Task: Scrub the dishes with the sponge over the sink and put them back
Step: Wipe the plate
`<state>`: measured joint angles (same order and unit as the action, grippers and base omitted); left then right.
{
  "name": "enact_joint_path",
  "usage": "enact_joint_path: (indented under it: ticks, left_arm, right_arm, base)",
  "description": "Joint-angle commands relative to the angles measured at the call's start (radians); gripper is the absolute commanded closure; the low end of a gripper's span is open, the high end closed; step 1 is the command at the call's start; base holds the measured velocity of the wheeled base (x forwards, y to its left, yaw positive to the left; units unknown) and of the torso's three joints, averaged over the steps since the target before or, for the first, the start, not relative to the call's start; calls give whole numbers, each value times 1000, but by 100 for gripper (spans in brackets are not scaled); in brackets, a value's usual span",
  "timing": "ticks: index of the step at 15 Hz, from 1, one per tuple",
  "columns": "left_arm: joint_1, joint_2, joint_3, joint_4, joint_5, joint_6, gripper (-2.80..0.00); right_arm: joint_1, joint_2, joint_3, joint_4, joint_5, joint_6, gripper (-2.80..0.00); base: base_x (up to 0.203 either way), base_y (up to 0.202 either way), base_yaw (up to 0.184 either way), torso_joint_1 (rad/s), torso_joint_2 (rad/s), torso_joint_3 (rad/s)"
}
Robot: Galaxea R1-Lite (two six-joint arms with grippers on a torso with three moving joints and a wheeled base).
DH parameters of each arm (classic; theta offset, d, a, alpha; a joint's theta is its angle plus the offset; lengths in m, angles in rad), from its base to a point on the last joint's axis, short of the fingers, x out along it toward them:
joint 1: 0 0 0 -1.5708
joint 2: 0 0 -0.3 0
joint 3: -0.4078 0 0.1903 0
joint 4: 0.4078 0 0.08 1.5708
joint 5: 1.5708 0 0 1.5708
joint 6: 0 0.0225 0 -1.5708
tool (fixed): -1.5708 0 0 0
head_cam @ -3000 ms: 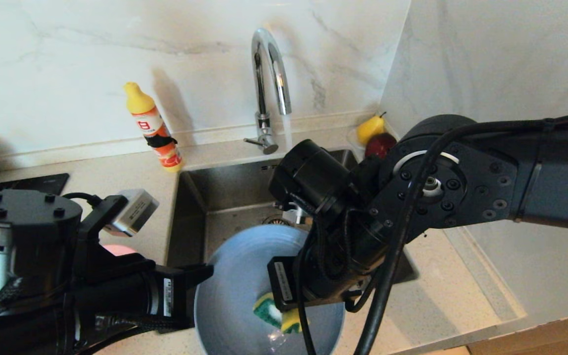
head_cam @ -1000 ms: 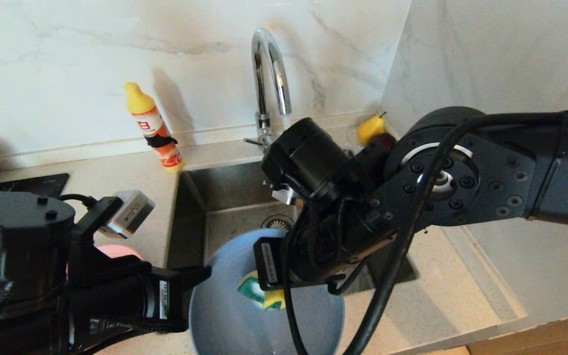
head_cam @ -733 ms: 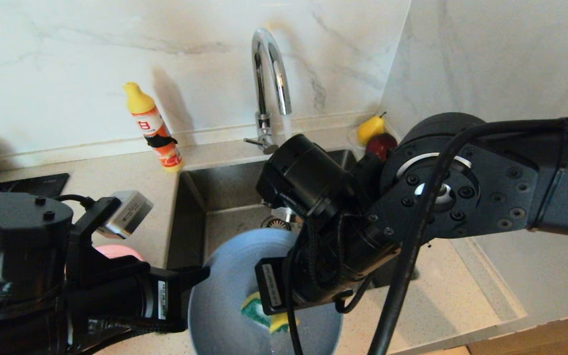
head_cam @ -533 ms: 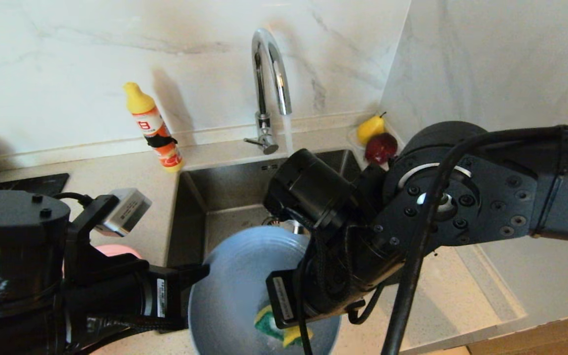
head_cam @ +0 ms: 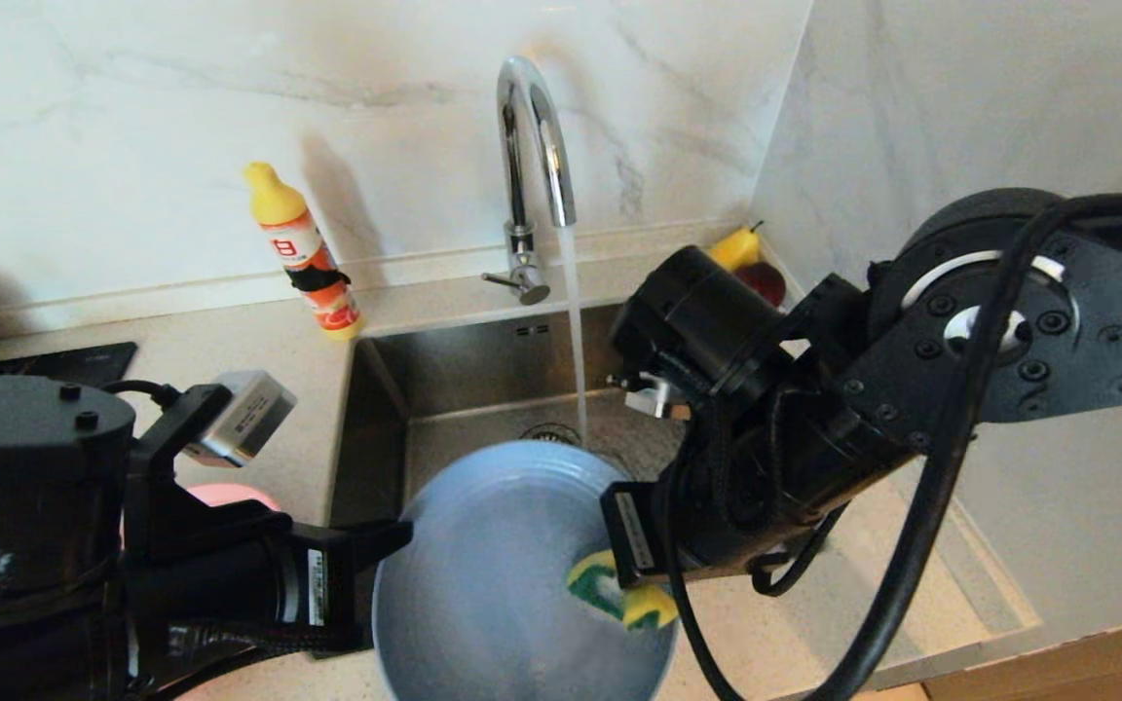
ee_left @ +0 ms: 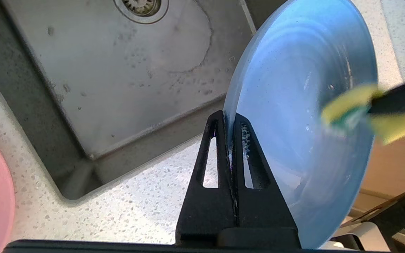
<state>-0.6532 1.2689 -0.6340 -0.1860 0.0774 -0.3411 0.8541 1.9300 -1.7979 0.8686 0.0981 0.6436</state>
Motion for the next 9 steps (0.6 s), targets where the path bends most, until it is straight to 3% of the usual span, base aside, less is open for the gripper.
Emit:
enact_joint_path:
  ticks: [1,5,9]
  left_arm:
    - [11,5,5,-1,1,-3,0]
    - [55,44,-1,-1,-1,-7,0]
    - [105,158,-58,-1,0,-61,0]
  right_arm:
    - [-12,-52,-39,2,0,4,0]
    - [-16,-156,-129,-2,9,-2,0]
    - [-13,-260,-130,-1,21,-18,0]
  base:
    - [0,0,0,0,0,0]
    - [0,0,0,0,0,0]
    - [0,0,0,0,0,0]
